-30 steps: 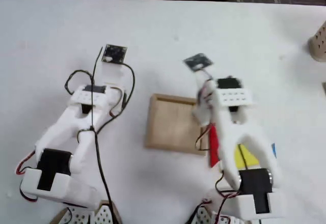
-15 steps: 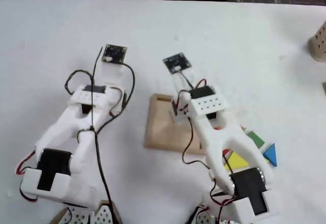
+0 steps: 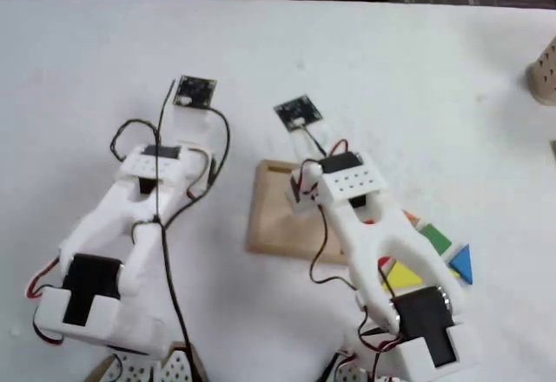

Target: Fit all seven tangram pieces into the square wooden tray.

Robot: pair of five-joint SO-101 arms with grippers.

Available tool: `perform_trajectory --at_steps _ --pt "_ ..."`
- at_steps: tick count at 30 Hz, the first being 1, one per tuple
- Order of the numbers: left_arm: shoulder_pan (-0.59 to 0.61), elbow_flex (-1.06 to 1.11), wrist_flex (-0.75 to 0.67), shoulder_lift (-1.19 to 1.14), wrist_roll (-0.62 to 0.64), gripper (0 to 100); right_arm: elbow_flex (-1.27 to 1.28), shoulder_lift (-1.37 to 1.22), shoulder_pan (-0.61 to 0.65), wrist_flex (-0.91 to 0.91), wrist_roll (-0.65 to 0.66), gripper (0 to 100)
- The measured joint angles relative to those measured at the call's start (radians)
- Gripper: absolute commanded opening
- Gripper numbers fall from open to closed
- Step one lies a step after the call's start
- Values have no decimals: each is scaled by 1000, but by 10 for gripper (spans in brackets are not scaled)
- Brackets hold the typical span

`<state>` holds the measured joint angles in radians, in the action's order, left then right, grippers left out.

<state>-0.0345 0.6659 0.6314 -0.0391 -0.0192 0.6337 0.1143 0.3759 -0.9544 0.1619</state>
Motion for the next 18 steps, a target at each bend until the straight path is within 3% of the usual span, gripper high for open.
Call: perform_trajectory --at_steps 7,14,18 --pt "0 0 0 0 0 72 -57 0 -26 -120 0 11" --pt "0 0 0 0 0 69 -68 0 -150 -140 0 17" --pt "0 0 0 0 0 68 -46 0 -170 -48 0 17"
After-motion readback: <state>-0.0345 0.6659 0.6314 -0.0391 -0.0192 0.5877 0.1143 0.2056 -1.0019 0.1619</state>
